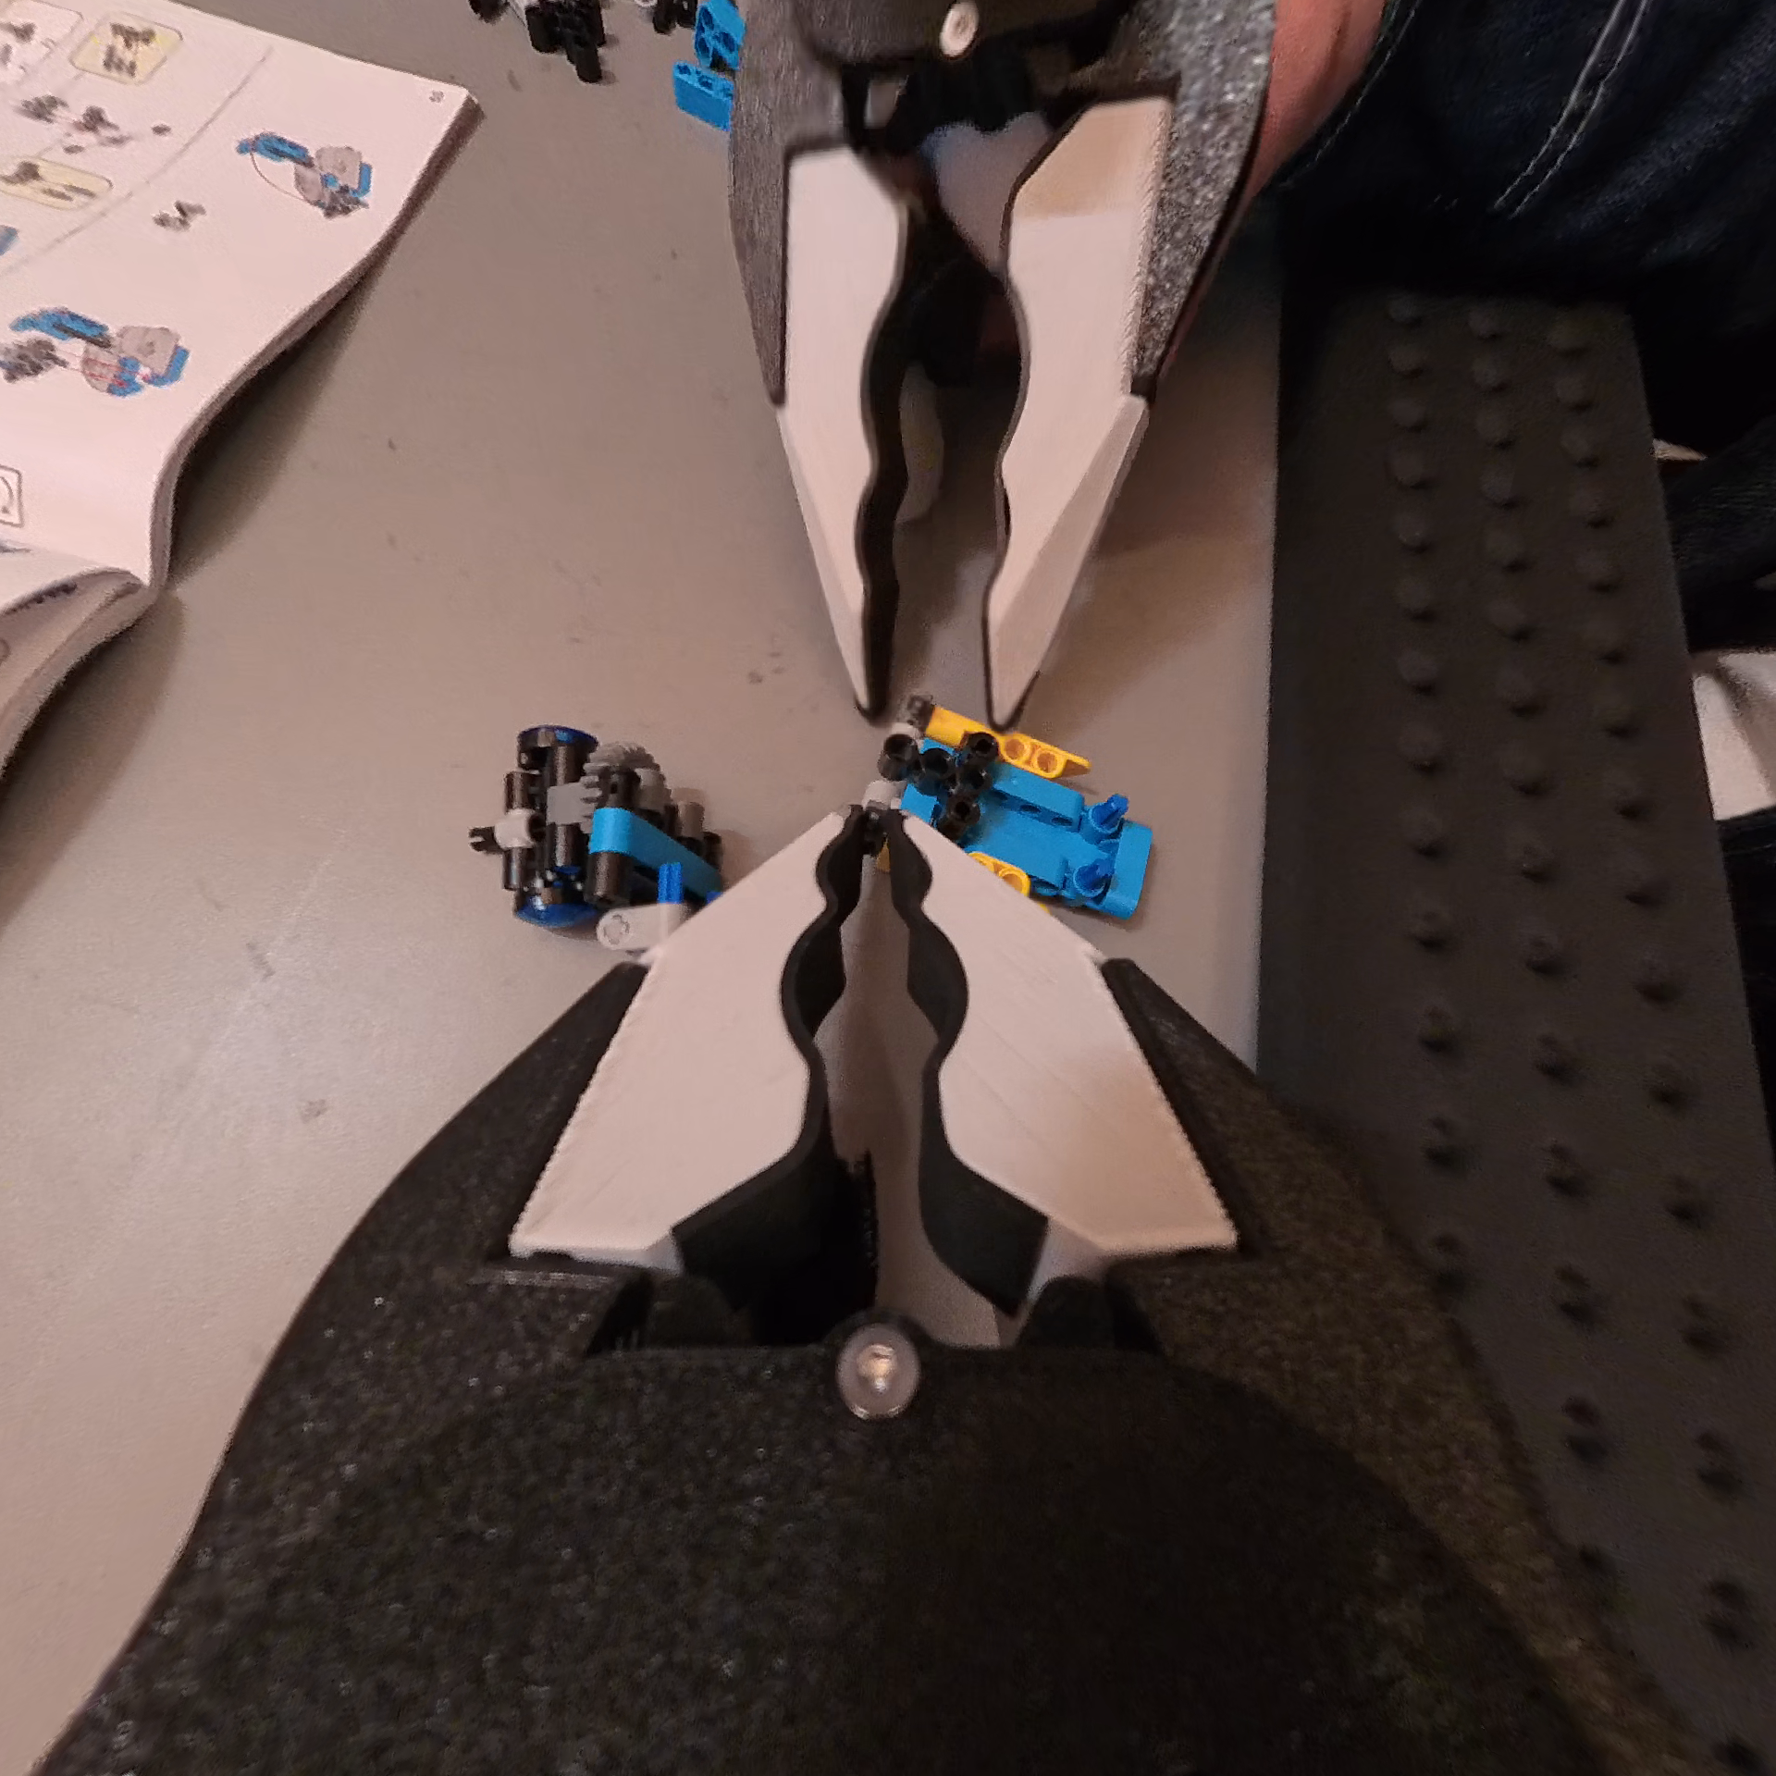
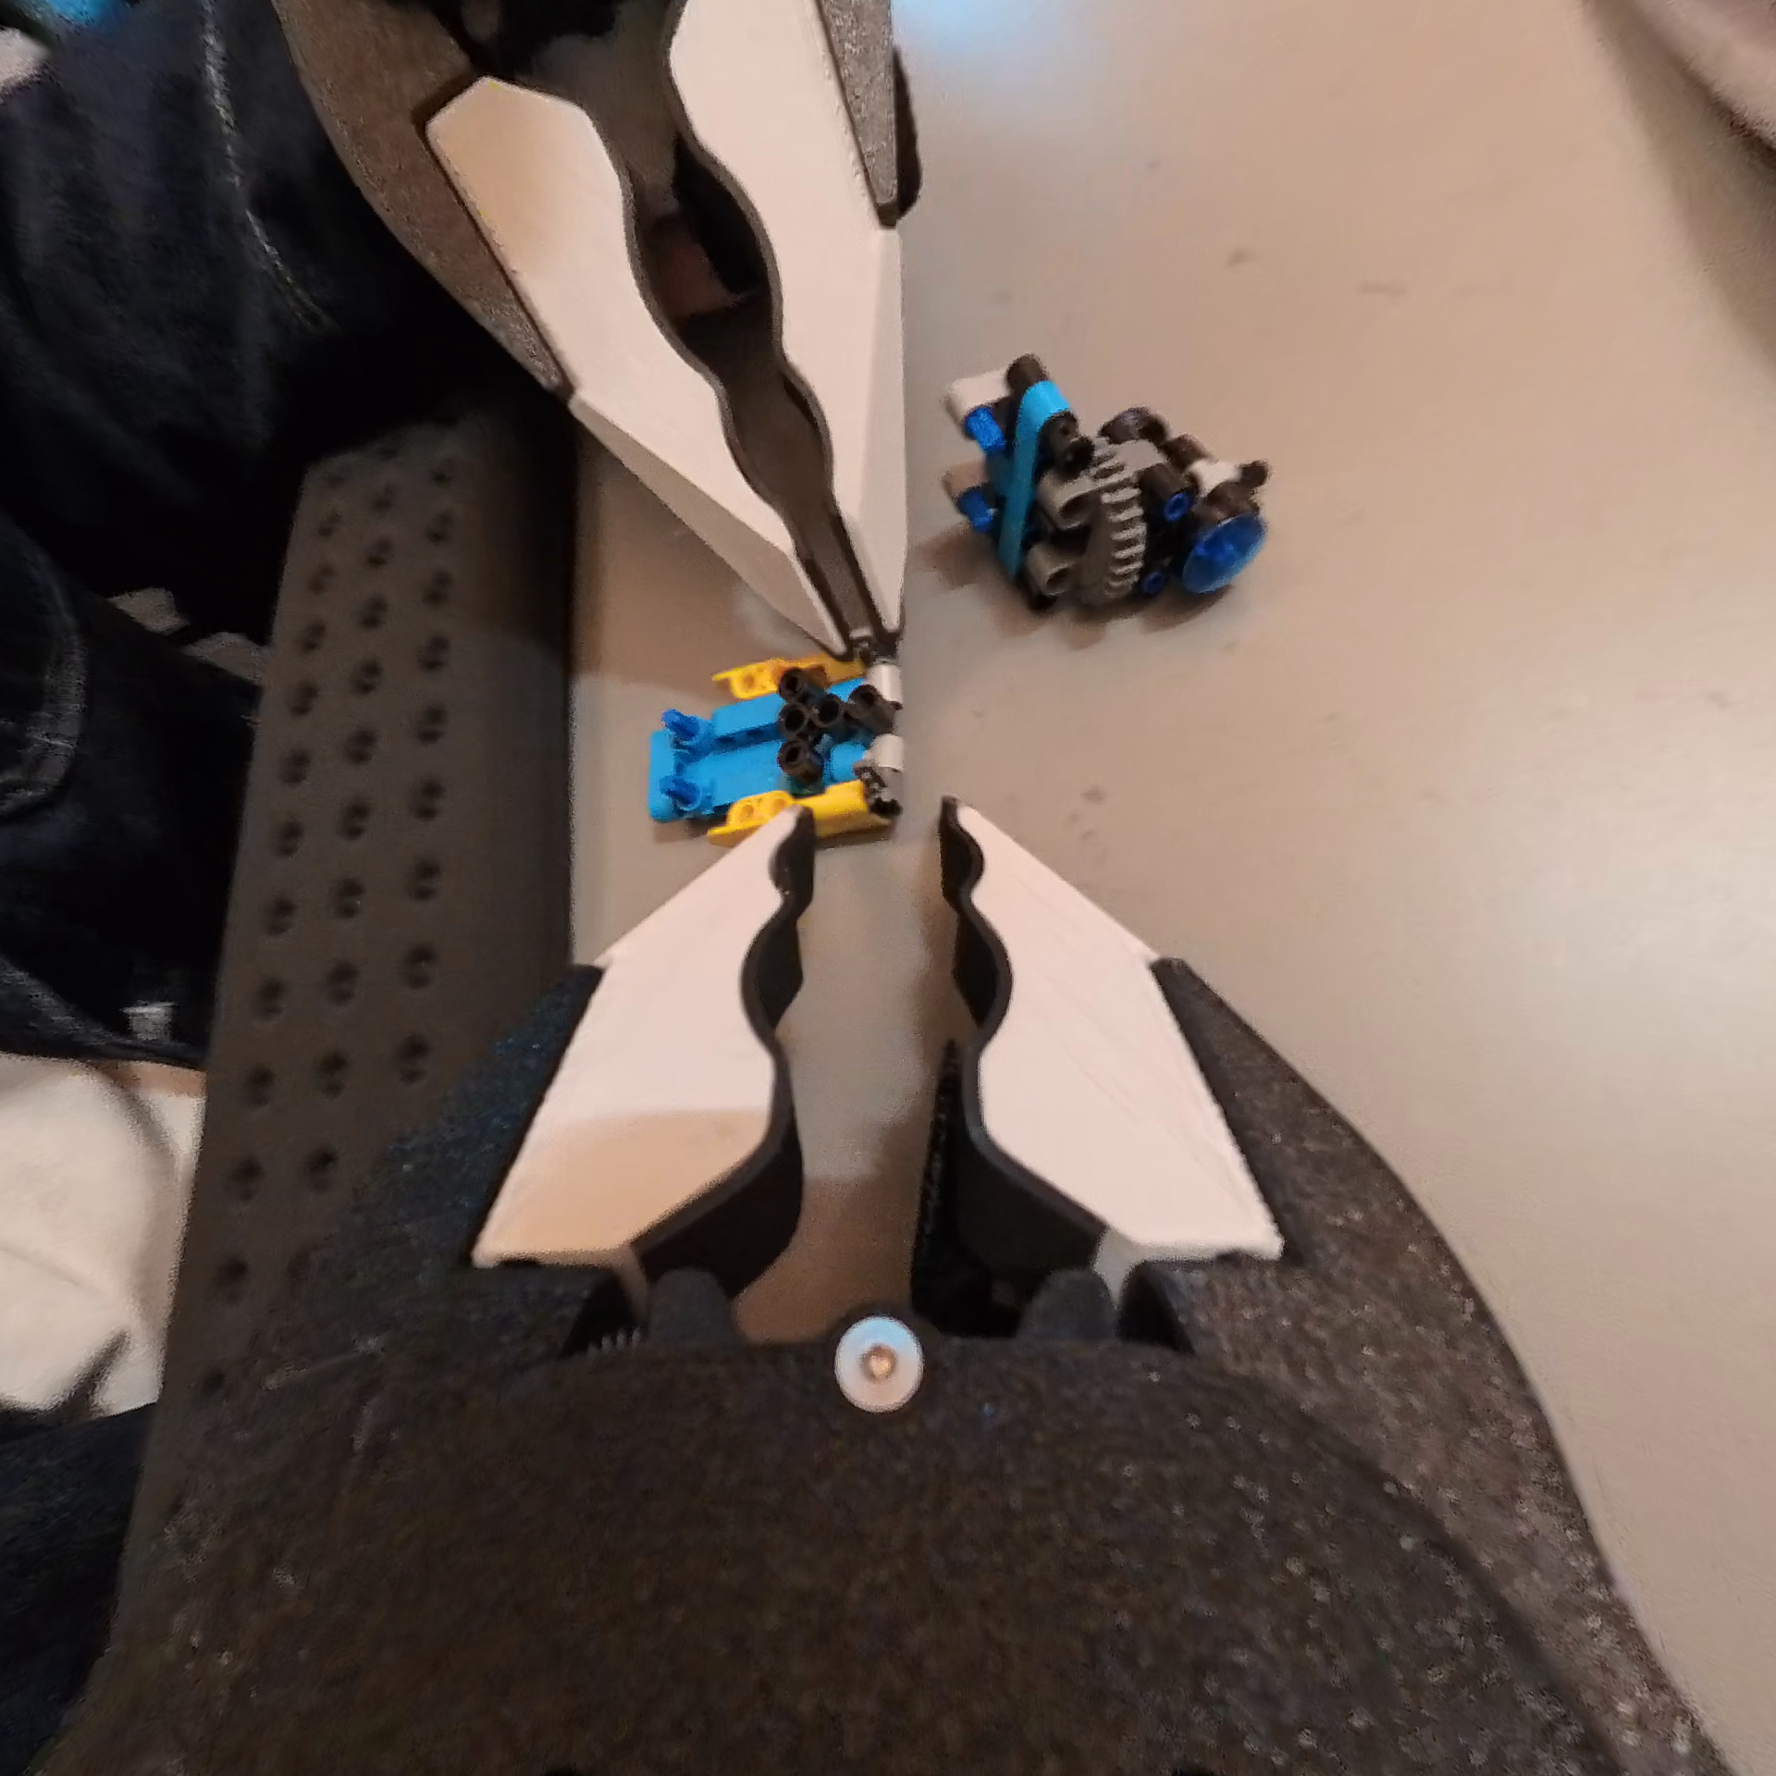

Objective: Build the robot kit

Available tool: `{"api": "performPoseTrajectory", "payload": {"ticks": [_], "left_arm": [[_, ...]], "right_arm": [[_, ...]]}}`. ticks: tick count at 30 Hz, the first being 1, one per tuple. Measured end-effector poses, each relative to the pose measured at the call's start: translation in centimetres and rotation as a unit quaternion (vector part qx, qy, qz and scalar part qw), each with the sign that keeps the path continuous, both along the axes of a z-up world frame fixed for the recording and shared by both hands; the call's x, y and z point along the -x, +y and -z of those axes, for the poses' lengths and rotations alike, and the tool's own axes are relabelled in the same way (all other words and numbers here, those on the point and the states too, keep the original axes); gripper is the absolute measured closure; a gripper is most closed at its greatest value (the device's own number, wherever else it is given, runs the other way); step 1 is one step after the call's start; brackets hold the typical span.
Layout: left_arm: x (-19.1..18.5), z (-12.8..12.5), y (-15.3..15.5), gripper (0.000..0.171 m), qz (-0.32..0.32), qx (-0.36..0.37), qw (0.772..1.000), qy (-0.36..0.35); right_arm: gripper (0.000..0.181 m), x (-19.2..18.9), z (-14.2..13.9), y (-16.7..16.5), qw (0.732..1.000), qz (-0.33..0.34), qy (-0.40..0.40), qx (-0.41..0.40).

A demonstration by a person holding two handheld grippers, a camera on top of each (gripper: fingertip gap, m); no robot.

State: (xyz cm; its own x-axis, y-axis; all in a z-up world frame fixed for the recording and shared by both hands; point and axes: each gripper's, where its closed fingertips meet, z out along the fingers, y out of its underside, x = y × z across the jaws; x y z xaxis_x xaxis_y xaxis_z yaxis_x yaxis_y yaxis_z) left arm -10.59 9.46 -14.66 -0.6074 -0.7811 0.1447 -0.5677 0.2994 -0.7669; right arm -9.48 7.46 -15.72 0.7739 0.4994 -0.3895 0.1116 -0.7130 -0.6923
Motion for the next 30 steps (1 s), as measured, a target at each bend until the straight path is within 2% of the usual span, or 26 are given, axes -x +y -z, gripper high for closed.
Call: {"api": "performPoseTrajectory", "payload": {"ticks": [6, 7, 10, 13, 15, 16, 18, 19, 20, 24, 27, 30], "left_arm": [[-0.8, -2.0, 0.2, 0.167, -0.017, -0.015, 0.997, -0.067], [-0.8, -2.2, 0.2, 0.168, -0.018, -0.011, 0.997, -0.07], [-0.8, -2.8, 0.0, 0.167, -0.022, 0.007, 0.997, -0.078], [-0.9, -4.4, -0.1, 0.16, -0.044, 0.076, 0.993, -0.083], [-0.8, -5.6, 0.0, 0.135, -0.065, 0.143, 0.985, -0.073], [-0.7, -6.0, -0.1, 0.132, -0.068, 0.171, 0.981, -0.068], [-0.4, -6.9, -0.6, 0.137, -0.058, 0.203, 0.975, -0.071], [-0.1, -7.5, -1.0, 0.146, -0.048, 0.211, 0.973, -0.084], [0.0, -8.1, -1.2, 0.147, -0.042, 0.216, 0.971, -0.098], [0.6, -9.4, -2.0, 0.147, -0.018, 0.266, 0.959, -0.098], [0.7, -10.9, -1.8, 0.148, -0.016, 0.272, 0.952, -0.138], [0.5, -11.7, -1.4, 0.149, -0.03, 0.25, 0.951, -0.178]], "right_arm": [[0.162, 0.6, -1.4, 0.2, 0.991, 0.012, 0.13, 0.029], [0.159, 0.6, -1.5, 0.4, 0.99, 0.019, 0.136, 0.03], [0.167, 0.6, -2.2, 0.6, 0.989, 0.018, 0.147, 0.011], [0.169, 0.1, -3.4, 0.8, 0.994, 0.013, 0.102, -0.049], [0.169, -0.3, -5.3, 1.0, 0.991, 0.011, 0.047, -0.124], [0.169, -0.4, -6.4, 1.1, 0.986, 0.011, 0.005, -0.168], [0.169, -0.3, -7.8, 0.9, 0.97, 0.003, -0.076, -0.229], [0.17, -0.2, -8.2, 0.9, 0.964, 0.005, -0.101, -0.245], [0.169, 0.1, -8.7, 0.8, 0.959, 0.007, -0.113, -0.261], [0.17, 0.7, -11.2, 0.4, 0.939, 0.029, -0.111, -0.323], [0.17, 0.8, -12.3, 0.3, 0.928, 0.051, -0.1, -0.354], [0.166, 0.3, -12.7, 0.7, 0.938, 0.088, -0.033, -0.333]]}}
